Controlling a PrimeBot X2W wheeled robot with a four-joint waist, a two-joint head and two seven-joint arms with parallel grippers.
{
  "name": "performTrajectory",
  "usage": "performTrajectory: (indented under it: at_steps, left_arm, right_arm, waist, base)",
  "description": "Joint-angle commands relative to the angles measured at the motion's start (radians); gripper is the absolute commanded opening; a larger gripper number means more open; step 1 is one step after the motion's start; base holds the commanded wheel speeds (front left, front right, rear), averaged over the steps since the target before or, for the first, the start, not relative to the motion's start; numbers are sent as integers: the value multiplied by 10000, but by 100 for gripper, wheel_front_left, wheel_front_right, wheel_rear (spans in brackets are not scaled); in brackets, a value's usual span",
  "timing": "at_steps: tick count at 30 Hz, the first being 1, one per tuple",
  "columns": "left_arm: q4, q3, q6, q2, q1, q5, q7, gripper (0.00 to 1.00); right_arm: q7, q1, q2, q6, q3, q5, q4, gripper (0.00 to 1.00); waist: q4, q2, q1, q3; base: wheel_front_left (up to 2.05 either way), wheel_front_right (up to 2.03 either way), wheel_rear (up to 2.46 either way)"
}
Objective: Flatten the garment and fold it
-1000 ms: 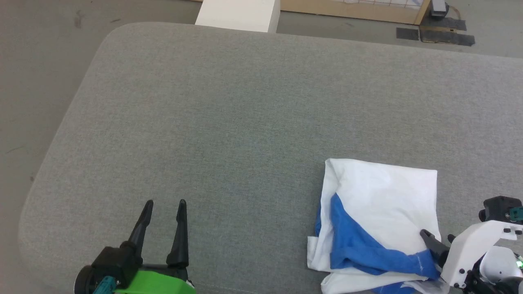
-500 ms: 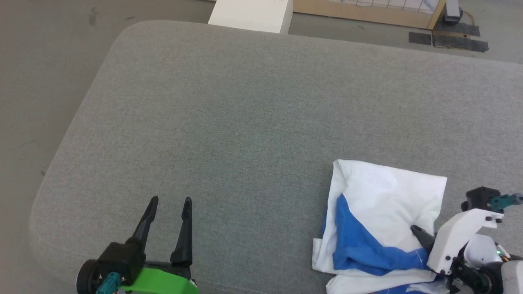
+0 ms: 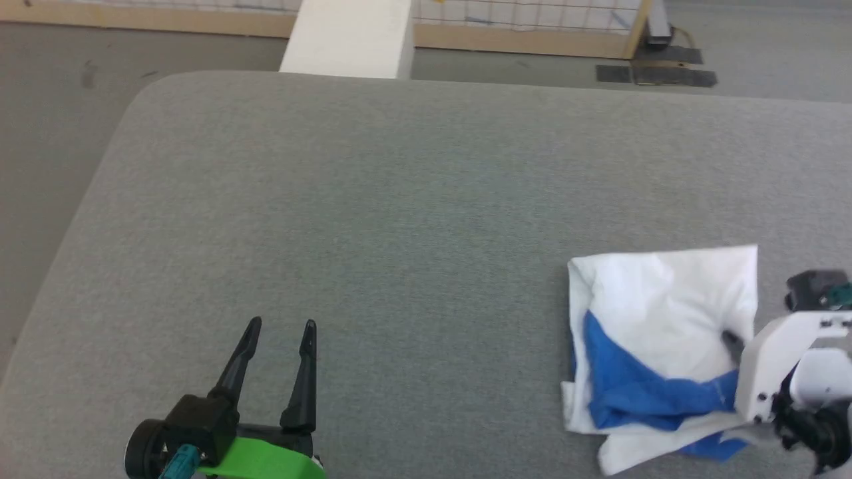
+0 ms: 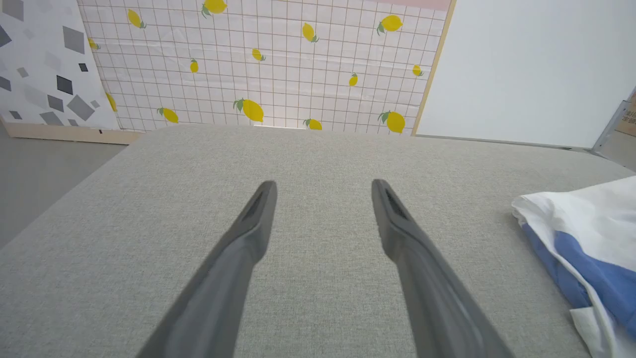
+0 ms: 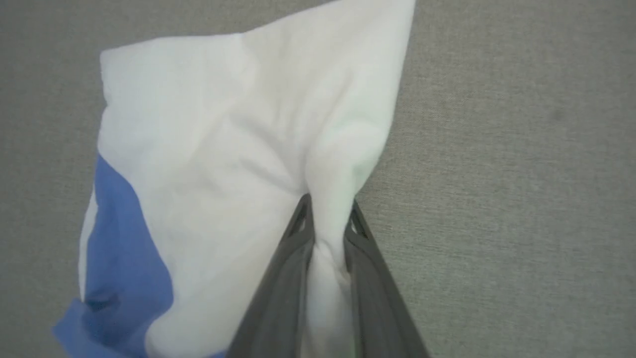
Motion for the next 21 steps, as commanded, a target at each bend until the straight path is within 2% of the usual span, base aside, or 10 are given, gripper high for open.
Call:
performTrajectory:
  at_steps: [1,10,21]
  left_arm:
    - [-52,25,46,51,-212,59,-62,100]
    - [-326,275,235,137,-519,251,-161,100]
    - [-932,461,428,329,-1276,550,-110,100]
  right_arm:
    - [-89,-327,-220,-15,14,-88,-114,0]
    - [75,-1508,-1356,-15,-177,-313,-321,0]
    - [-11,-2807,-2680,-15,-545,-709,157,0]
  waist:
    - [-475,0,0,51]
    - [-1516,0,0,751]
    - [-2303,0,0,2142]
  base:
    - [0,0,0]
    - [0,0,0]
    - [0,0,0]
